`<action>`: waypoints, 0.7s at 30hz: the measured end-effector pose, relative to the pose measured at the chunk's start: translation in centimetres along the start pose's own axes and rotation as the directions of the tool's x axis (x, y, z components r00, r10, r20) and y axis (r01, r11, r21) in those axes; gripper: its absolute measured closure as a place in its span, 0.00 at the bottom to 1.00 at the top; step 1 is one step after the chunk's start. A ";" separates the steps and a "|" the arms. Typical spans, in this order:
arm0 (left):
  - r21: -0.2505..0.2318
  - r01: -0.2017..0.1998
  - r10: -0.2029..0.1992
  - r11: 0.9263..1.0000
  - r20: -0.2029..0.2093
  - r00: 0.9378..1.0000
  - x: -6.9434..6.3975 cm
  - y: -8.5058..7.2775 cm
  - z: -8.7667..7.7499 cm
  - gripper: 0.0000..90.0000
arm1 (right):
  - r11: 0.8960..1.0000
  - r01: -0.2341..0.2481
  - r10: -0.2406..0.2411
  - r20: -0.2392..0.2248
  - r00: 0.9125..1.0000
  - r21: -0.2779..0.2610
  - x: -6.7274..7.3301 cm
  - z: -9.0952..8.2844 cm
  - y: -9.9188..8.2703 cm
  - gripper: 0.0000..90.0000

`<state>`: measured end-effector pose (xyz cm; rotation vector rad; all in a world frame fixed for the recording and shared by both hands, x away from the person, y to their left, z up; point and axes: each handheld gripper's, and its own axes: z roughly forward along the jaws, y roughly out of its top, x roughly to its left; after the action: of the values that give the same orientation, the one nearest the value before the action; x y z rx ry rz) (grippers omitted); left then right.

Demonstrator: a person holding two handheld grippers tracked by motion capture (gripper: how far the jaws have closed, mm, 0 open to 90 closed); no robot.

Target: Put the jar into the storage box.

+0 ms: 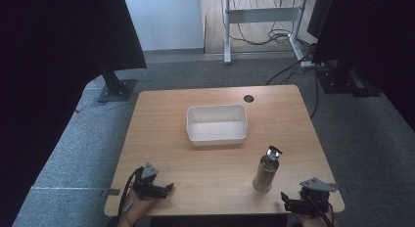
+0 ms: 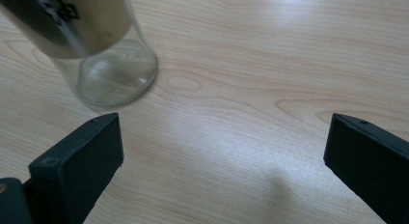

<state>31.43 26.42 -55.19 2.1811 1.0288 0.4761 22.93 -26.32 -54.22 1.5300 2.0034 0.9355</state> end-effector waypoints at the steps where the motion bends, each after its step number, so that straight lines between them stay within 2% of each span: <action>1: 0.000 0.000 0.000 1.000 0.000 1.000 0.0 0.0 0.0 0.00 | 1.000 0.000 0.000 -0.002 1.000 -0.003 0.1 0.0 0.1 0.00; 12: 0.000 0.000 0.000 1.000 -0.002 1.000 0.0 0.0 0.0 0.00 | 0.999 0.012 -0.013 -0.040 0.999 -0.032 1.5 -0.4 0.9 0.01; 21: 0.000 0.001 -0.001 1.000 -0.002 1.000 0.0 0.0 0.0 0.00 | 0.997 0.047 -0.051 -0.068 0.996 -0.060 2.9 -0.9 1.9 0.02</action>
<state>31.40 26.43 -55.19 2.1804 1.0310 0.4779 22.70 -23.47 -52.04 1.4287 2.0343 1.0313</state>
